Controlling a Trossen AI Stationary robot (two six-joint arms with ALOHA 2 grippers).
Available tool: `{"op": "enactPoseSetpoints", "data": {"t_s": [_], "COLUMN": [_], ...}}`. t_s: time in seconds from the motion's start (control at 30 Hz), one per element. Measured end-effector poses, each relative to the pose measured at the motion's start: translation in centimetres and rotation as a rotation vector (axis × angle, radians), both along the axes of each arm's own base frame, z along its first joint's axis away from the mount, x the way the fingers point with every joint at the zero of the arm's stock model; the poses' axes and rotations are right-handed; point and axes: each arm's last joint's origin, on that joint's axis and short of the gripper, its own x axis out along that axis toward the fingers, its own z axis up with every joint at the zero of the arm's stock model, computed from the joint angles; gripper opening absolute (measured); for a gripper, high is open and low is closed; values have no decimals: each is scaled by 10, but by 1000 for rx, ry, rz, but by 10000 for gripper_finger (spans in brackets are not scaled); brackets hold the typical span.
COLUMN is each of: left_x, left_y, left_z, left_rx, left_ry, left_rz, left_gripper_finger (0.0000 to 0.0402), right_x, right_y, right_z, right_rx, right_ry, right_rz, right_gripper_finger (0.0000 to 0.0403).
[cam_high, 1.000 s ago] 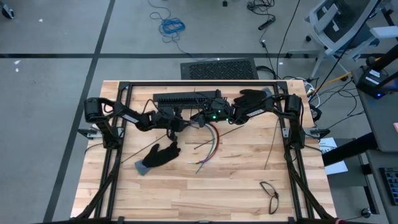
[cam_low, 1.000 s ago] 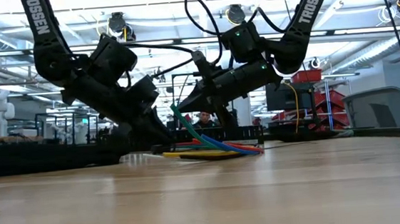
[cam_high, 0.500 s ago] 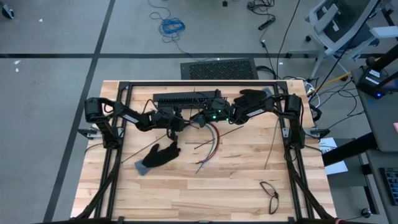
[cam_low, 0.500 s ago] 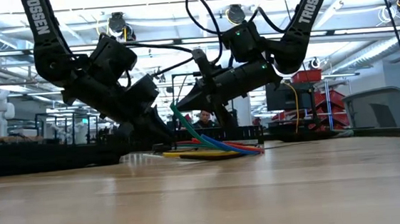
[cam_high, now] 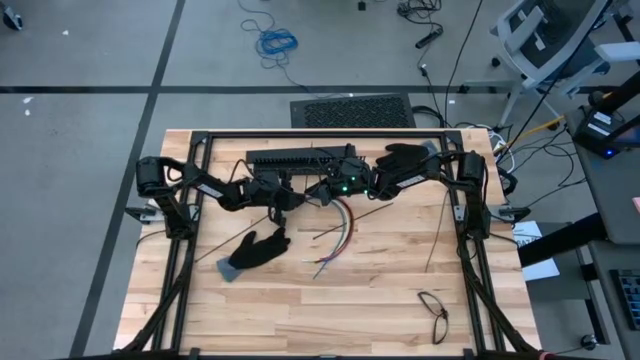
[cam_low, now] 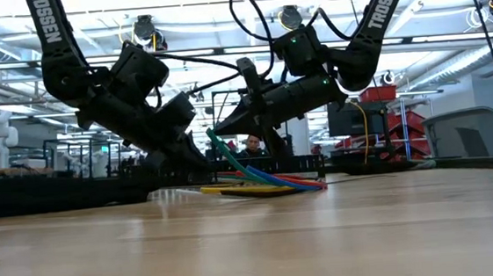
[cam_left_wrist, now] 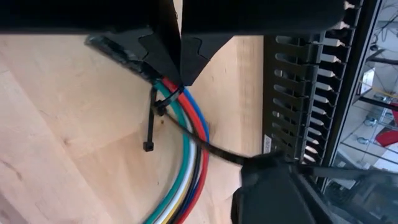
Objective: Ziptie cables
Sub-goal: Wrap the cable wires using a zip tie
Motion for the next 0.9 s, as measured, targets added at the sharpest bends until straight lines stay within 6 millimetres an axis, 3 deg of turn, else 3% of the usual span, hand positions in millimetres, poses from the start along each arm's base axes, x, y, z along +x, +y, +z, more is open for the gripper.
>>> {"op": "enactPoseSetpoints", "data": {"t_s": [0.57, 0.9], "left_x": [0, -10], "left_y": [0, -2], "left_z": [0, 27], "left_rx": [-10, -100], "left_ry": [1, -33], "left_rz": [3, 79], "left_gripper_finger": [4, 5], "right_x": [0, 0], "right_y": [0, 0], "right_z": [0, 0], "right_rx": [6, 7], "right_ry": [1, 3], "right_rz": [-2, -3], "right_gripper_finger": [0, 0]}}
